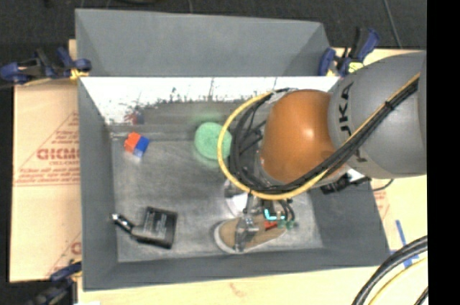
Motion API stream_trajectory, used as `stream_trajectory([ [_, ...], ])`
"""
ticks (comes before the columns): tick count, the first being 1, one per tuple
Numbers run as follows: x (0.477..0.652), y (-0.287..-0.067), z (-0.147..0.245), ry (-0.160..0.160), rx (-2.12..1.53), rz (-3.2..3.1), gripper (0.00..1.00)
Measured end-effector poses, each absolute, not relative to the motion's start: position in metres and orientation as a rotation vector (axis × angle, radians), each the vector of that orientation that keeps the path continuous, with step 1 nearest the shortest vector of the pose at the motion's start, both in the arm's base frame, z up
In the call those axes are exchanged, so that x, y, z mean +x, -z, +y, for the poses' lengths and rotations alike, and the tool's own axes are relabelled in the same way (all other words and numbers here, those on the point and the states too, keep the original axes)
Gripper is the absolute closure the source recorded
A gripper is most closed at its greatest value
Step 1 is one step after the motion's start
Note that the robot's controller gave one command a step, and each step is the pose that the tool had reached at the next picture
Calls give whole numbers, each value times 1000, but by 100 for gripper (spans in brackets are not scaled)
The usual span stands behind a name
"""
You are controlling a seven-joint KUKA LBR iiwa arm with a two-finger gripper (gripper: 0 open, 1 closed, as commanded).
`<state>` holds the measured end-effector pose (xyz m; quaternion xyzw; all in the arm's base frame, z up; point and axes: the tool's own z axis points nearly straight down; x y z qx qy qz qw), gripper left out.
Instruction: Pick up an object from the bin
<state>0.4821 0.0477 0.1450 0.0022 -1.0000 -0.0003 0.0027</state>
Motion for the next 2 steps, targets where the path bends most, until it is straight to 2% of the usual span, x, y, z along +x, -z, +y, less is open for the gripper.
stream_trajectory([
  [1, 484, -148, 48, 2, 4, -3144, 0],
  [2, 483, -73, 34, 2, 158, -3151, 100],
])
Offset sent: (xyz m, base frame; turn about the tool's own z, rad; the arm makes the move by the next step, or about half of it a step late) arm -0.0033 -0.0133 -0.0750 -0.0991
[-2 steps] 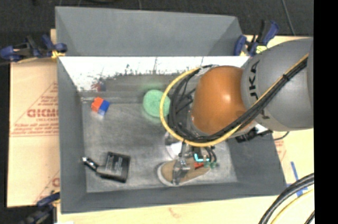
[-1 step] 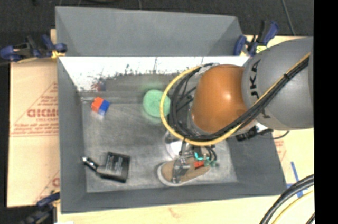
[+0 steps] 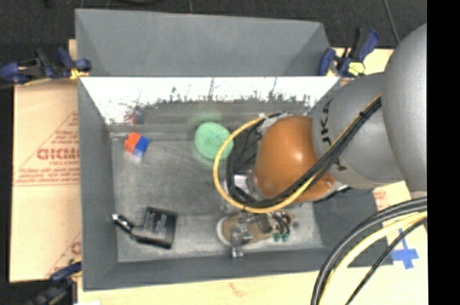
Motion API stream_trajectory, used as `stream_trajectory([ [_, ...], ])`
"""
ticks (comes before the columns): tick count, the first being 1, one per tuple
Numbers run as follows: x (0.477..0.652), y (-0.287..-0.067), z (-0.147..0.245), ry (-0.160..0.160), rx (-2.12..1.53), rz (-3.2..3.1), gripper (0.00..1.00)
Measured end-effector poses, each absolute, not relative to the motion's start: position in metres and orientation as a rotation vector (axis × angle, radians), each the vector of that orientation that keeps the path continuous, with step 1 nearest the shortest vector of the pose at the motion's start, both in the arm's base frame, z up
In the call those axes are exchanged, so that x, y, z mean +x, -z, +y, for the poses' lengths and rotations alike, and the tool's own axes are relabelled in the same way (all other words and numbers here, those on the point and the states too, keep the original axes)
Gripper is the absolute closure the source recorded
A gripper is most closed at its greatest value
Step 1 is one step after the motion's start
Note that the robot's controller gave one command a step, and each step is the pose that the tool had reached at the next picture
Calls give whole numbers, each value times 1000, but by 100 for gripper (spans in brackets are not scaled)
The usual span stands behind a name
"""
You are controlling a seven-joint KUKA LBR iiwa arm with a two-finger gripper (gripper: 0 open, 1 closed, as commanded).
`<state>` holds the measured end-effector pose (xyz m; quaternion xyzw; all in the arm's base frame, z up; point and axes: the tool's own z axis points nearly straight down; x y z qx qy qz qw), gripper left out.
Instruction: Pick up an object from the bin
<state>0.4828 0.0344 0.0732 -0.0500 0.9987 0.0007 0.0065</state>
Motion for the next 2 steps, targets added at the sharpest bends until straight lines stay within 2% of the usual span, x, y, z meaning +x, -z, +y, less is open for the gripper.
stream_trajectory([
  [1, 483, -73, 34, -2, -155, 3125, 100],
  [2, 490, -230, 29, 1, -267, 3125, 100],
])
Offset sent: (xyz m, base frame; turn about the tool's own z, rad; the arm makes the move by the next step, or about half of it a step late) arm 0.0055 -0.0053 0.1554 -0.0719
